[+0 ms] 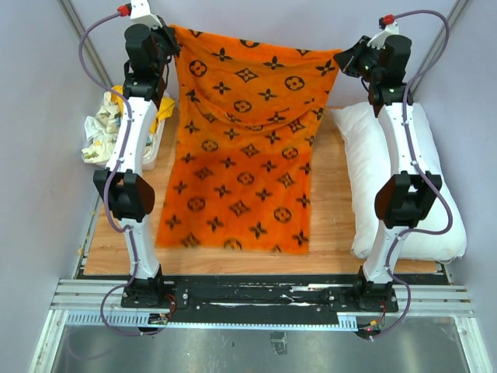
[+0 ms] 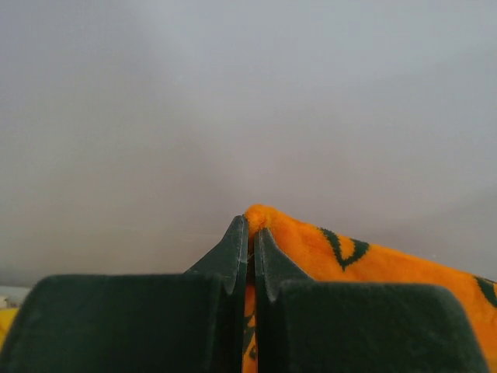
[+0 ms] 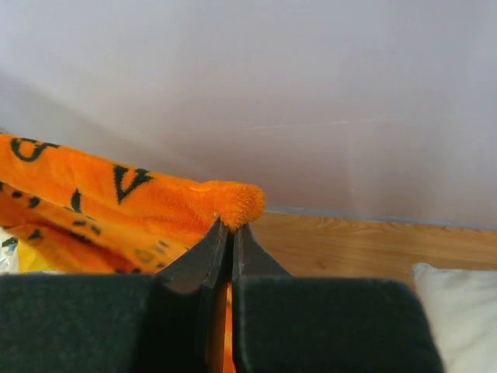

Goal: Remove the pillowcase from the pillow
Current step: Fold the pillowcase at the center of the board.

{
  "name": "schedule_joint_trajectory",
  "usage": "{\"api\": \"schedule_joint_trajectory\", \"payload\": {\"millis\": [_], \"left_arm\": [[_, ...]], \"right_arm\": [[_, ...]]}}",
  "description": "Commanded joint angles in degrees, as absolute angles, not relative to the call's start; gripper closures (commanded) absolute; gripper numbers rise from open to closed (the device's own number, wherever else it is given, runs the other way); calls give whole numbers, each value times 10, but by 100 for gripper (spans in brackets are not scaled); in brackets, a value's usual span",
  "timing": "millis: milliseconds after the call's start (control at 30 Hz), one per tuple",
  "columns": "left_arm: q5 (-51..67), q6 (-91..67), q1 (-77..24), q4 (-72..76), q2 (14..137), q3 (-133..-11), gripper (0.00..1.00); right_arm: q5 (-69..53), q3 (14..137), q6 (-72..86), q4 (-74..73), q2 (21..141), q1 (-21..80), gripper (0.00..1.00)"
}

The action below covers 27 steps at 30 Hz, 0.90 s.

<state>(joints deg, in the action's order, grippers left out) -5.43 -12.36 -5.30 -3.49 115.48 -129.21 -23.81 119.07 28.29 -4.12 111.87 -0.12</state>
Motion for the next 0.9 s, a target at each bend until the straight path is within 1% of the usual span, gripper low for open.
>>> {"api": "schedule_joint_trajectory", "payload": {"millis": [0, 200, 333, 433, 500, 633, 733, 867], "left_arm": [[-21, -132, -43, 22, 1168, -1333, 100], [-37, -114, -43, 122, 1142, -1194, 100], [-46, -111, -38, 131, 1138, -1160, 100], [-47, -105, -37, 130, 1123, -1144, 100], [-42, -102, -37, 140, 1097, -1125, 100], [-28, -102, -37, 165, 1009, -1081, 100], [-9, -103, -37, 181, 920, -1055, 100], [22, -102, -37, 202, 770, -1023, 100]], "right_arm": [[-251, 1266, 271, -7, 1129, -14, 99], [-267, 1258, 266, -5, 1162, -18, 99], [-278, 1251, 268, -2, 1164, -18, 99], [-285, 1227, 270, 4, 1142, -18, 99], [-286, 1206, 268, 10, 1106, -18, 99], [-277, 1165, 267, 18, 1018, -18, 99], [-267, 1135, 272, 30, 922, -19, 99], [-227, 1100, 281, 62, 790, -19, 99]]}}
